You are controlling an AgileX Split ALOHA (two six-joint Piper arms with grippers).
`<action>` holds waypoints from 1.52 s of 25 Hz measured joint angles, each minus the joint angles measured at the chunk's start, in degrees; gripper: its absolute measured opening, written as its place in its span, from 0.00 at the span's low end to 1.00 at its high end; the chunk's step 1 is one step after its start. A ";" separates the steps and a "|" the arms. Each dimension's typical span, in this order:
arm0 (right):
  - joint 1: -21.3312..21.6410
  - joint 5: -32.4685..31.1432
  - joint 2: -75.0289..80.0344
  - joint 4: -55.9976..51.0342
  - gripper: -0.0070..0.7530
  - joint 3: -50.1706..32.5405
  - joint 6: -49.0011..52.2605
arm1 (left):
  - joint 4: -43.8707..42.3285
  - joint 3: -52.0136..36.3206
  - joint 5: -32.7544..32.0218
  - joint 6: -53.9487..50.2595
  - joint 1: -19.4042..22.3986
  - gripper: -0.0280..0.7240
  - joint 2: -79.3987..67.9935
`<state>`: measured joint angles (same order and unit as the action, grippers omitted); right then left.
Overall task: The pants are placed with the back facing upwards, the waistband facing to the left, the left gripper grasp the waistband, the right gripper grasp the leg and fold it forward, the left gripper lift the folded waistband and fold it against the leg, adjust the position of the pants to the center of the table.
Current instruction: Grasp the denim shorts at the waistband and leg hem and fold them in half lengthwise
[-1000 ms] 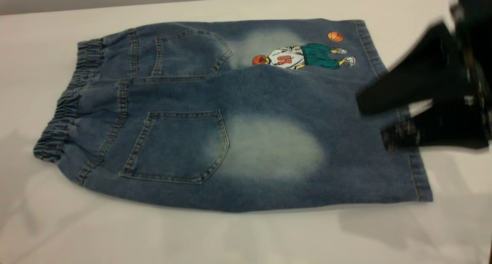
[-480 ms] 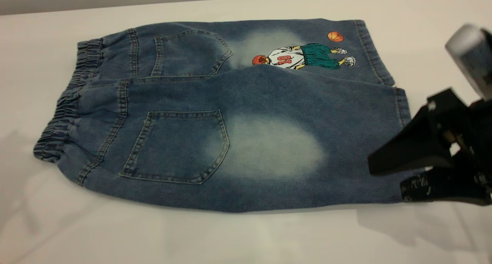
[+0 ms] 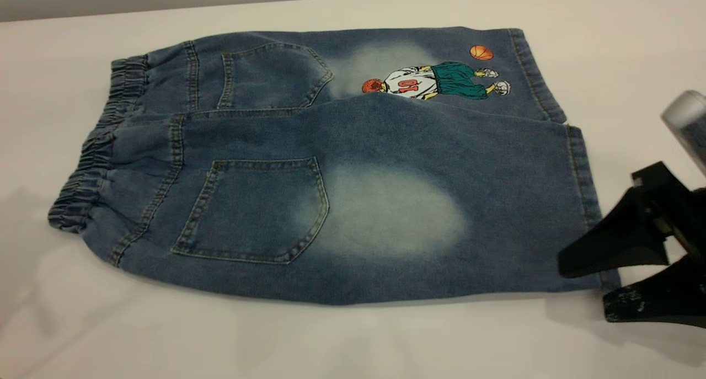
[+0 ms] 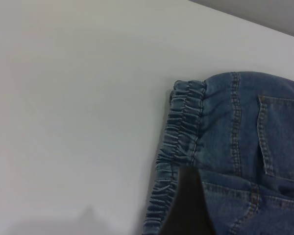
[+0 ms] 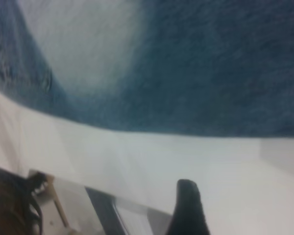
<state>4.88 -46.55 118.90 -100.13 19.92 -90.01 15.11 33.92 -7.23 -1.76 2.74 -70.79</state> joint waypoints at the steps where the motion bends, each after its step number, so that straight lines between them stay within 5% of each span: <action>1: 1.02 0.00 0.60 0.00 0.61 0.00 0.00 | 0.00 0.00 0.00 0.00 0.00 0.71 0.00; 38: 3.22 -2.50 9.27 -0.12 0.58 13.12 0.06 | -0.05 0.00 0.00 0.00 0.00 0.71 0.00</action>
<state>8.09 -49.05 128.17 -100.24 33.03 -89.95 15.06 33.92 -7.23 -1.76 2.74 -70.79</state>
